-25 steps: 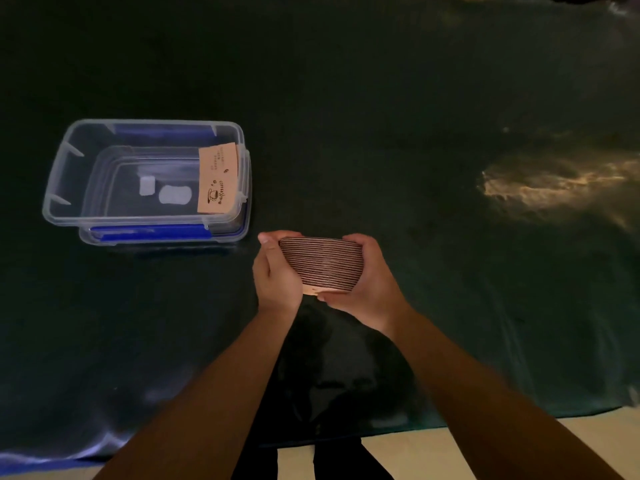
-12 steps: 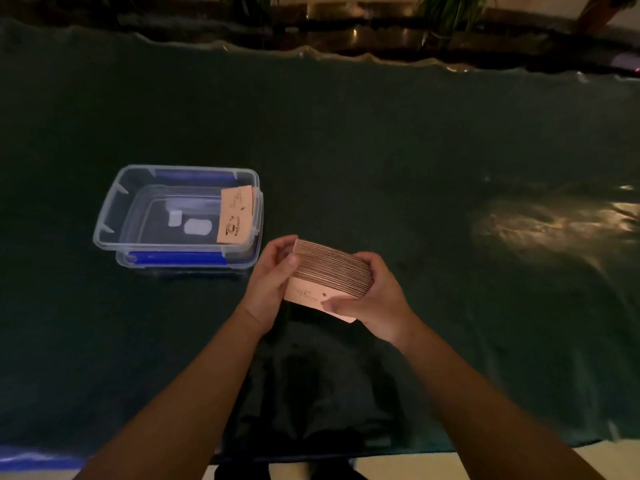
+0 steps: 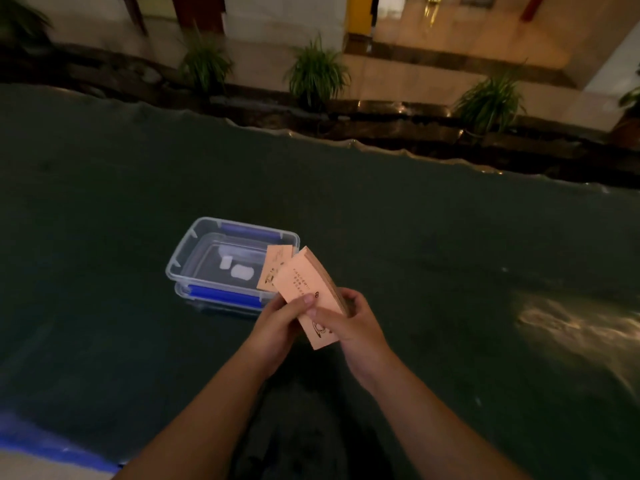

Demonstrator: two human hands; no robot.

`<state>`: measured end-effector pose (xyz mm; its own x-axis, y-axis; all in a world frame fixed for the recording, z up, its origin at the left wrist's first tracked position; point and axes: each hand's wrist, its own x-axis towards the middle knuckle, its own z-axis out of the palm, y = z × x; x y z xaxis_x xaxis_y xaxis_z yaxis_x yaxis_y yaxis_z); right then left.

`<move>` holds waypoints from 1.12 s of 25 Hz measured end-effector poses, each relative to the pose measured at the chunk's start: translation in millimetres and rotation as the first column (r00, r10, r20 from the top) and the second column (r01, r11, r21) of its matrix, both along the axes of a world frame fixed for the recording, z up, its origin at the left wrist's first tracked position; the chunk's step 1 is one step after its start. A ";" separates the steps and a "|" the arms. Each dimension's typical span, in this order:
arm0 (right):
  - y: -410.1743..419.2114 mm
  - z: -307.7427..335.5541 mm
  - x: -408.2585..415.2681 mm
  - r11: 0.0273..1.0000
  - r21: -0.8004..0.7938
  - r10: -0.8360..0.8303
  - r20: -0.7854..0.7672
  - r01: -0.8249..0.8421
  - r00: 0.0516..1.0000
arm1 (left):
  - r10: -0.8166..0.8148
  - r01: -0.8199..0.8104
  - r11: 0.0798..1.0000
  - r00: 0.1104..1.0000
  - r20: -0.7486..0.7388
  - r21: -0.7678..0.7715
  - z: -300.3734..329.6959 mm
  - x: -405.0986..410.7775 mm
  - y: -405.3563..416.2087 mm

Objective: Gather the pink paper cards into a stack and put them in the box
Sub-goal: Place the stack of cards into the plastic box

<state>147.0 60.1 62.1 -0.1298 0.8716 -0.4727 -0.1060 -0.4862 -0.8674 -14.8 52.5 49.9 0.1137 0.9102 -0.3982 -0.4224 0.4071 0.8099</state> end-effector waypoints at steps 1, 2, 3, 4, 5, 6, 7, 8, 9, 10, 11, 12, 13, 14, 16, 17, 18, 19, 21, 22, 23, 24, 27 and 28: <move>2.7 5.6 -8.1 1.000 0.000 0.016 0.004 -0.016 1.000 | 0.012 -0.012 1.000 1.000 -0.013 0.003 4.7 -7.1 2.0; 6.4 11.5 -17.5 0.999 -0.003 0.033 0.010 -0.033 0.999 | 0.018 -0.018 1.000 1.000 -0.025 0.005 9.5 -16.6 5.6; 10.2 18.0 -26.2 0.999 -0.009 0.052 0.013 -0.052 0.999 | 0.020 -0.020 1.000 0.999 -0.038 0.008 15.6 -26.7 9.5; 14.8 25.0 -36.3 0.997 -0.018 0.069 0.014 -0.069 0.998 | 0.022 -0.021 1.000 0.999 -0.050 0.011 22.2 -38.0 14.9; 20.2 32.0 -46.5 0.997 -0.026 0.080 0.019 -0.079 0.997 | 0.019 -0.018 1.000 0.998 -0.065 0.014 29.0 -50.3 21.6; 26.1 37.8 -55.8 0.996 -0.025 0.087 0.036 -0.086 0.996 | 0.007 -0.006 1.000 0.997 -0.081 0.017 34.8 -62.0 29.2; 33.3 43.7 -68.5 0.996 -0.018 0.087 0.063 -0.086 0.994 | -0.019 0.021 1.000 0.995 -0.094 0.019 40.5 -76.9 38.3; 40.0 49.0 -80.5 0.997 -0.010 0.081 0.087 -0.080 0.993 | -0.054 0.056 0.998 0.993 -0.107 0.015 44.8 -91.5 47.5; 47.7 53.9 -94.1 0.998 -0.002 0.070 0.104 -0.071 0.992 | -0.096 0.097 0.995 0.988 -0.122 0.000 48.5 -107.5 57.9; 55.5 57.3 -107.9 0.998 0.006 0.058 0.113 -0.059 0.992 | -0.143 0.142 0.990 0.981 -0.132 -0.015 50.6 -123.4 68.7; 62.8 59.0 -118.9 0.999 0.013 0.046 0.112 -0.048 0.993 | -0.181 0.178 0.983 0.975 -0.133 -0.033 52.0 -136.0 78.7; 69.7 58.7 -130.2 0.999 0.013 0.028 0.101 -0.030 0.995 | -0.211 0.206 0.977 0.969 -0.128 -0.050 51.6 -148.2 88.4; 76.0 56.9 -139.9 1.000 0.000 0.003 0.079 -0.003 0.997 | -0.233 0.227 0.972 0.965 -0.119 -0.065 50.2 -158.7 96.9; 82.6 53.6 -150.1 0.999 -0.020 -0.026 0.056 0.027 0.998 | -0.251 0.243 0.967 0.962 -0.106 -0.079 47.0 -168.8 105.8; 94.2 45.1 -167.6 0.994 -0.070 -0.078 0.026 0.080 0.997 | -0.285 0.277 0.956 0.955 -0.078 -0.101 37.6 -187.4 120.5; 99.2 40.3 -174.0 0.992 -0.088 -0.092 0.028 0.094 0.995 | -0.298 0.288 0.950 0.952 -0.071 -0.116 31.4 -194.4 126.8; 103.9 35.3 -178.8 0.990 -0.102 -0.098 0.037 0.102 0.994 | -0.305 0.295 0.946 0.950 -0.064 -0.130 24.6 -199.9 132.5; 108.5 30.6 -183.1 0.988 -0.114 -0.098 0.053 0.103 0.994 | -0.304 0.294 0.944 0.951 -0.052 -0.148 17.6 -203.7 137.3; 115.7 21.6 -190.7 0.986 -0.137 -0.082 0.121 0.098 0.989 | -0.283 0.269 0.944 0.958 -0.046 -0.193 4.5 -206.1 145.6; 119.4 17.0 -194.0 0.986 -0.138 -0.065 0.176 0.090 0.982 | -0.270 0.253 0.944 0.961 -0.056 -0.212 -1.7 -205.1 149.5; 121.5 13.5 -196.4 0.988 -0.131 -0.046 0.236 0.079 0.971 | -0.262 0.240 0.944 0.962 -0.073 -0.226 -6.7 -202.6 152.4; 123.8 10.3 -198.6 0.991 -0.114 -0.031 0.298 0.068 0.954 | -0.256 0.227 0.944 0.962 -0.094 -0.240 -11.0 -199.7 155.6; 127.9 1.3 -202.0 0.998 -0.054 0.000 0.439 0.027 0.898 | -0.253 0.196 0.930 0.955 -0.154 -0.310 -21.7 -191.6 164.2; 128.8 -1.8 -201.9 0.999 -0.046 0.011 0.475 0.012 0.880 | -0.258 0.191 0.921 0.952 -0.165 -0.339 -24.8 -189.7 166.6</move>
<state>-54.9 188.9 60.3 0.1212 0.8475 -0.5168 0.3128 -0.5267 -0.7904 -204.4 219.1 25.0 0.1873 0.6932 -0.6960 -0.1304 0.7198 0.6818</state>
